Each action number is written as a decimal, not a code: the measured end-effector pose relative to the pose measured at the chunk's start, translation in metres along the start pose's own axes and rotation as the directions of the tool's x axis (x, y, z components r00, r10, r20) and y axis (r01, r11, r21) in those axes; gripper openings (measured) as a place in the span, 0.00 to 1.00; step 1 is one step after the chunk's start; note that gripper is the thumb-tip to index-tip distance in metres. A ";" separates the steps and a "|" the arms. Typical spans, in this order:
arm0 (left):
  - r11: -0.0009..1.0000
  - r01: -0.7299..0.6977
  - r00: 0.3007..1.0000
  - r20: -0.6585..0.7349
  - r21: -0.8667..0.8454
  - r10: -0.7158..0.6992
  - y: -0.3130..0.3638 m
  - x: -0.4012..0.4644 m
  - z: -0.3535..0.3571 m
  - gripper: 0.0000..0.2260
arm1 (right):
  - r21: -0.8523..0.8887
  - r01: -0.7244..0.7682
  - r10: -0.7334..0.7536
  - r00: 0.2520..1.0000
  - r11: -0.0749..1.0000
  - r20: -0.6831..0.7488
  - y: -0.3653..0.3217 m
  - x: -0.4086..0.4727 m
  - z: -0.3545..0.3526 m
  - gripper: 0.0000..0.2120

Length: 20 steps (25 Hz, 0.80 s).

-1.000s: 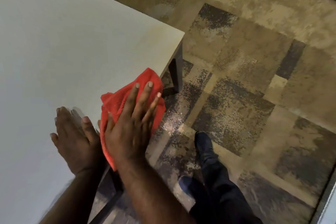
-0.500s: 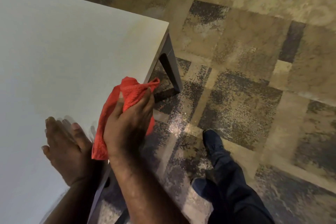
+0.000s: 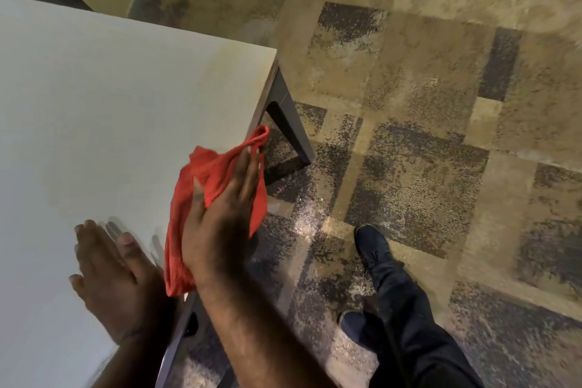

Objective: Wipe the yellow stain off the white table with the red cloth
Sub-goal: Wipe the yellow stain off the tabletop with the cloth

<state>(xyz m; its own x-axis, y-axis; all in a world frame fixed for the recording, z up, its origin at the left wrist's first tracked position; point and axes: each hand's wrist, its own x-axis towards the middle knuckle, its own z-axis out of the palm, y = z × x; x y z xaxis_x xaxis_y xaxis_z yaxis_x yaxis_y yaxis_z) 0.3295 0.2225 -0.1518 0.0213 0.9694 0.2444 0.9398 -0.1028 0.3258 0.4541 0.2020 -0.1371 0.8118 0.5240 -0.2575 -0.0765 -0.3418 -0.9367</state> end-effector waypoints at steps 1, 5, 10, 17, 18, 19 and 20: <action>1.000 0.001 1.000 0.001 0.008 -0.001 0.000 0.000 0.000 0.26 | 0.027 -0.030 0.030 0.999 0.999 -0.015 -0.004 0.016 -0.001 0.34; 1.000 -0.020 1.000 0.018 0.019 0.019 -0.001 0.002 0.003 0.24 | 0.111 -0.071 0.078 0.995 0.991 -0.059 -0.018 0.079 -0.009 0.33; 0.999 -0.043 0.999 0.034 0.004 0.042 -0.003 0.001 0.002 0.26 | 0.085 -0.055 0.060 0.996 0.995 -0.059 -0.010 0.020 0.000 0.34; 0.994 -0.080 0.996 0.036 0.073 0.078 -0.004 0.000 0.003 0.25 | 0.154 -0.122 0.138 0.986 0.981 -0.097 -0.027 0.097 -0.009 0.33; 0.995 -0.078 0.996 0.035 0.063 0.076 -0.002 -0.001 0.001 0.24 | 0.134 -0.103 0.117 0.988 0.986 -0.104 -0.025 0.087 -0.007 0.33; 0.996 -0.086 0.996 0.038 0.036 0.084 0.000 -0.001 0.000 0.24 | 0.135 -0.063 0.078 0.990 0.989 -0.115 -0.020 0.071 -0.005 0.33; 0.996 -0.083 0.996 0.044 0.031 0.082 0.004 -0.002 0.000 0.24 | 0.142 -0.052 0.067 0.993 0.988 -0.101 -0.016 0.055 -0.004 0.33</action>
<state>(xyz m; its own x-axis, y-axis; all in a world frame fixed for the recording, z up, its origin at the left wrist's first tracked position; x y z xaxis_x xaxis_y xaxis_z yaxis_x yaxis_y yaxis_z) 0.3333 0.2198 -0.1510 0.1132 0.9666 0.2301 0.9449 -0.1763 0.2757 0.5021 0.2334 -0.1350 0.8593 0.4183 -0.2945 -0.2004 -0.2545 -0.9461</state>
